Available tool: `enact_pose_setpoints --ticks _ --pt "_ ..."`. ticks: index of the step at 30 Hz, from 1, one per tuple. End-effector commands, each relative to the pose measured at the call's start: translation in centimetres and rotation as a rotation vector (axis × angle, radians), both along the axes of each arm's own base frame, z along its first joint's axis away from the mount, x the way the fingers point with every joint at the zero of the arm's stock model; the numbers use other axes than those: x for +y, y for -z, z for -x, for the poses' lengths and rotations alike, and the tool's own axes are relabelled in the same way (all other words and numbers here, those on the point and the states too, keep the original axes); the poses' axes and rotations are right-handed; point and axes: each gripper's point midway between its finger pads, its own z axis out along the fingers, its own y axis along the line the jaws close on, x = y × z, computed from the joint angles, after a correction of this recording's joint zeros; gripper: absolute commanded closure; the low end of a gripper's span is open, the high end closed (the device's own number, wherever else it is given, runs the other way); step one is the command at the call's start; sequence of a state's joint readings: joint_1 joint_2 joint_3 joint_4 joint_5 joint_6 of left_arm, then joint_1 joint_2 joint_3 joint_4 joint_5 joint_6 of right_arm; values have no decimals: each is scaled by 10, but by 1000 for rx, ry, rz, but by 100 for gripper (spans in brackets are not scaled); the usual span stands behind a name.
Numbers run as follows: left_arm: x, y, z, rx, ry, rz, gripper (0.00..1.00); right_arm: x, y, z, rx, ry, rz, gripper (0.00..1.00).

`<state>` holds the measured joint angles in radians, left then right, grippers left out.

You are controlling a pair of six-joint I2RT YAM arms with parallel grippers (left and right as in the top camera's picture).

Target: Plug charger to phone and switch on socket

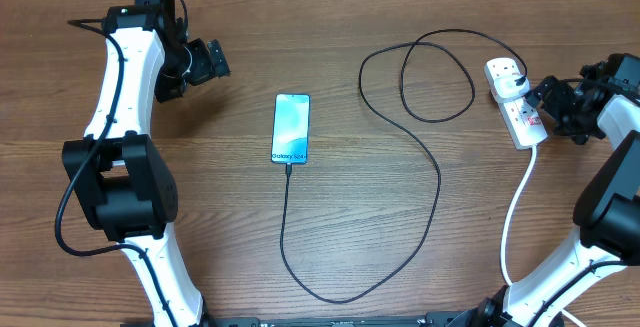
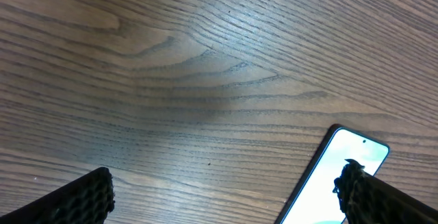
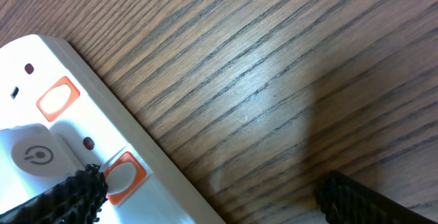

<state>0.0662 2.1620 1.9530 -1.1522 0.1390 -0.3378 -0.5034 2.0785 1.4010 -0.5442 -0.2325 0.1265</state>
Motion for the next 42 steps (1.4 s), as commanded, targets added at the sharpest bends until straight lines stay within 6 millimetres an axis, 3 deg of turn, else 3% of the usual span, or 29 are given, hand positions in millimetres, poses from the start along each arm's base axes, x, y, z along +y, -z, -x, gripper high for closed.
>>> enact_pose_setpoints --ticks 1,21,34,42 --pt "-2 -6 -2 -17 3 7 0 14 4 -1 -3 -31 -56 0" --pt "-2 -6 -2 -17 4 6 0 1 4 -2 2 -7 9 0" --pt "-2 -6 -2 -16 3 6 0 18 13 2 36 -35 -5 0" --pt "-2 -6 -2 -17 3 6 0 18 20 16 102 -22 10 0"
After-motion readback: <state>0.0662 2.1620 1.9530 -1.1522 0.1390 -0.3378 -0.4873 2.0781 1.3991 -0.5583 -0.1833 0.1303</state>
